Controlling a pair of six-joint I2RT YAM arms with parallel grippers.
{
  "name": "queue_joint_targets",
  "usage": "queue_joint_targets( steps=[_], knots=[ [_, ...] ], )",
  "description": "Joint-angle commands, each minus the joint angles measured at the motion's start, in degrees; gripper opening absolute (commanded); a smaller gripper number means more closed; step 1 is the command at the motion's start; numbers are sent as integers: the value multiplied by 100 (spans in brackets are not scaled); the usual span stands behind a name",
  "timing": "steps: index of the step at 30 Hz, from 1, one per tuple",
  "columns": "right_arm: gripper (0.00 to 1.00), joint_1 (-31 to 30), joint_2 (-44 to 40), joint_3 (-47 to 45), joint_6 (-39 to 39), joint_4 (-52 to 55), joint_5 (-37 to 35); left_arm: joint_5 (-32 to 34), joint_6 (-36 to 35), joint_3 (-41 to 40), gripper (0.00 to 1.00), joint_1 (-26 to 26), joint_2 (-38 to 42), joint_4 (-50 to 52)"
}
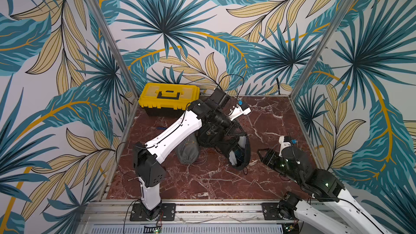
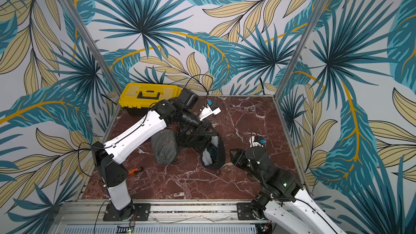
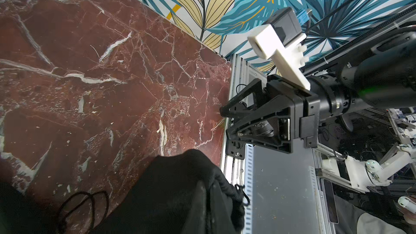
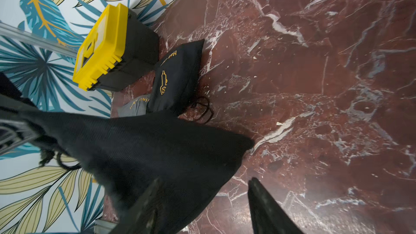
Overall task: Pack away hair dryers
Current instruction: Pull the drawstrings on both sides of the drawstring bag.
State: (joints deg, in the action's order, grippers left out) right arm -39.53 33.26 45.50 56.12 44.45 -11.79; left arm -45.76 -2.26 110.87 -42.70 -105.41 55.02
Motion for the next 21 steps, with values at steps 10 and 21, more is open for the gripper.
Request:
queue_joint_targets(
  steps=[10,21],
  knots=[
    [42,-1,-180,-317,-61,-2,472,-155,-103,583,0,71,-627,-119],
    [54,2,-1392,-1378,1102,-318,645,-212,-73,797,0,278,-602,-61]
  ],
)
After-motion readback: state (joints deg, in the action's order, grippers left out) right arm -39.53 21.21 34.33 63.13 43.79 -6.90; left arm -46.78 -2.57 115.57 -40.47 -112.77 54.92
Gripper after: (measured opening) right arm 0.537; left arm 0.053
